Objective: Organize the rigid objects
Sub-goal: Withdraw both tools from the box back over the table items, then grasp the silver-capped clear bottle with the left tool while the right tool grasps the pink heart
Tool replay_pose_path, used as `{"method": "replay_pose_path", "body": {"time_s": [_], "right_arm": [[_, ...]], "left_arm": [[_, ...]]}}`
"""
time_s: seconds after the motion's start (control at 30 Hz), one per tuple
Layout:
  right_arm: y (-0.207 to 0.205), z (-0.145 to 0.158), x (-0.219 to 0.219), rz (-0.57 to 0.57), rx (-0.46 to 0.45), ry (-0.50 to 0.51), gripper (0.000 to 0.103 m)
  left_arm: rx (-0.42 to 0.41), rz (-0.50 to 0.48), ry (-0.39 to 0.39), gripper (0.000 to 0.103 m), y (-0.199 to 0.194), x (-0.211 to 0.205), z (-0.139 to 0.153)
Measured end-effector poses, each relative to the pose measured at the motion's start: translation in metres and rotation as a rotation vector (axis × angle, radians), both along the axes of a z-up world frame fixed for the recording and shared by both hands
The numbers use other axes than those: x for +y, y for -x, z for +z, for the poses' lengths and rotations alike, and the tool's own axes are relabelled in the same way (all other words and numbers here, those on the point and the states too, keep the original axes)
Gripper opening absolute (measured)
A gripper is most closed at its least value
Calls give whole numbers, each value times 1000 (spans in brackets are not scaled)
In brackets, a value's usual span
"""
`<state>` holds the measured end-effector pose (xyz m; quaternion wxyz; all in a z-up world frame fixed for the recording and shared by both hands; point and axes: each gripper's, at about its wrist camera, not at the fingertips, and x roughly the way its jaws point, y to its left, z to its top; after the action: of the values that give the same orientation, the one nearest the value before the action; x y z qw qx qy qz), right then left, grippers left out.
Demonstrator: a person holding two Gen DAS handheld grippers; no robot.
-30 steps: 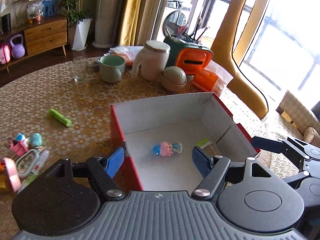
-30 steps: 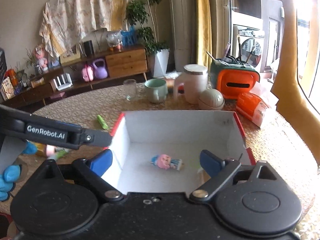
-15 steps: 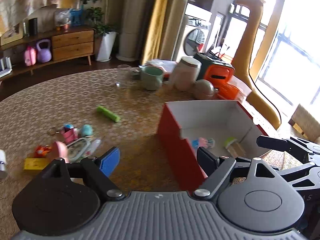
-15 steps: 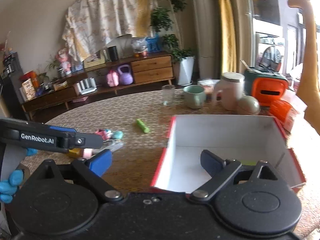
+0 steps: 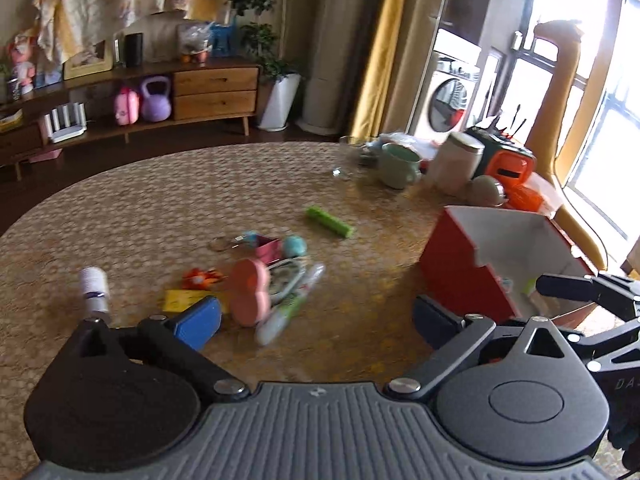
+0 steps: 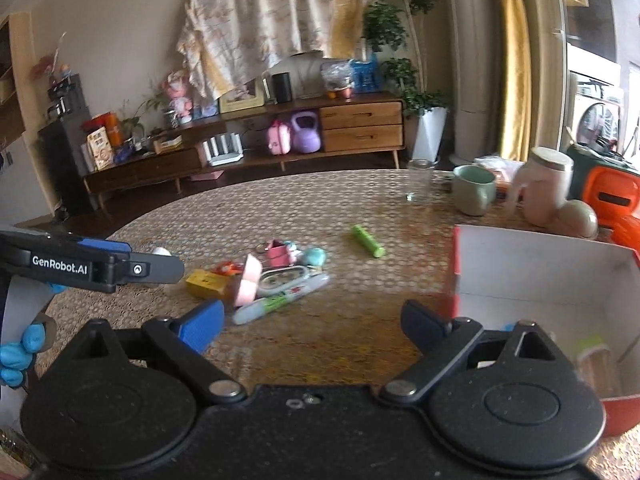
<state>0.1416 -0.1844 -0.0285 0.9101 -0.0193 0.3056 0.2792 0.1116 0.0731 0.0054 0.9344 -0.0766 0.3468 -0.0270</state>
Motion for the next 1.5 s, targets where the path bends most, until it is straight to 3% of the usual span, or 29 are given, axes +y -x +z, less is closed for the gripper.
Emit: {"method": "replay_pose_path", "body": {"time_s": [0.33, 0.77, 1.07, 1.5], "right_arm": [[-18, -17, 58, 80, 27, 37, 95], [-62, -52, 119, 95, 38, 110, 87], [-96, -71, 149, 68, 88, 102, 79], [-121, -95, 181, 9, 141, 44, 67]], "left_arm": [[-1, 150, -31, 103, 7, 68, -25], [75, 402, -32, 103, -25, 167, -75], [124, 442, -49, 103, -54, 187, -106], [149, 471, -7, 103, -76, 205, -128]]}}
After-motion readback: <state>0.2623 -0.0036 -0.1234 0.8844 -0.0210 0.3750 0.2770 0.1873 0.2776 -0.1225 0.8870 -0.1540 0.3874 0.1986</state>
